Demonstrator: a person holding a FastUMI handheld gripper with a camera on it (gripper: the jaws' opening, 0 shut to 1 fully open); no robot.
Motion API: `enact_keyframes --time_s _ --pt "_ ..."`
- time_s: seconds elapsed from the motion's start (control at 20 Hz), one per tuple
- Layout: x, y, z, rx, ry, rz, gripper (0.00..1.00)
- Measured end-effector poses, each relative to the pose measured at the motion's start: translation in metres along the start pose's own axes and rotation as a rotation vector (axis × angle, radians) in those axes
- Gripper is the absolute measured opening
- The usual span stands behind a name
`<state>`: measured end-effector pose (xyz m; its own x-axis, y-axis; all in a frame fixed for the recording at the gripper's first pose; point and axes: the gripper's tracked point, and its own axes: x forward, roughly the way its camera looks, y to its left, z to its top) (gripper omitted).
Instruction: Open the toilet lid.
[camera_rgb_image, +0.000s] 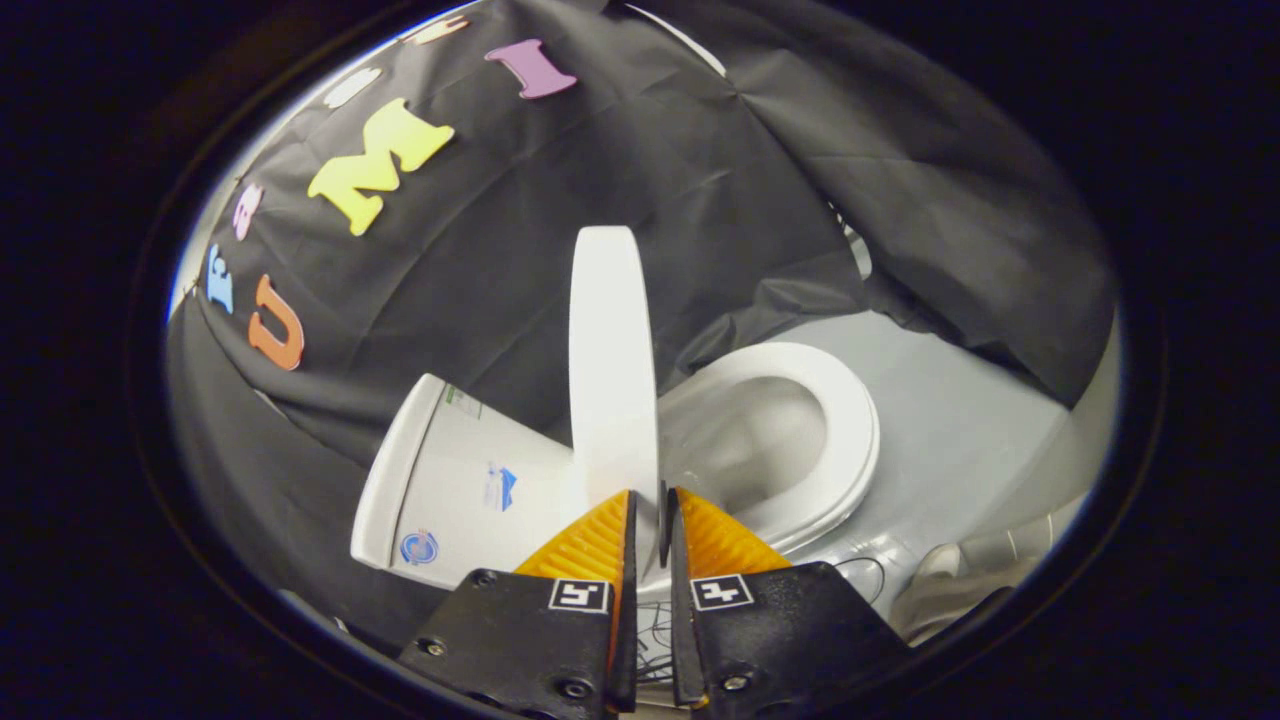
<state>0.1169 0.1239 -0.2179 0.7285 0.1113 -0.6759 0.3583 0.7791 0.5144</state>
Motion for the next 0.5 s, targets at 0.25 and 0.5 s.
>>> enact_keyframes --time_s 0.25,0.5 --pt "-0.004 0.022 -0.002 -0.045 -0.021 -0.005 0.17" --pt "-0.007 0.047 -0.005 -0.127 -0.033 -0.003 0.17"
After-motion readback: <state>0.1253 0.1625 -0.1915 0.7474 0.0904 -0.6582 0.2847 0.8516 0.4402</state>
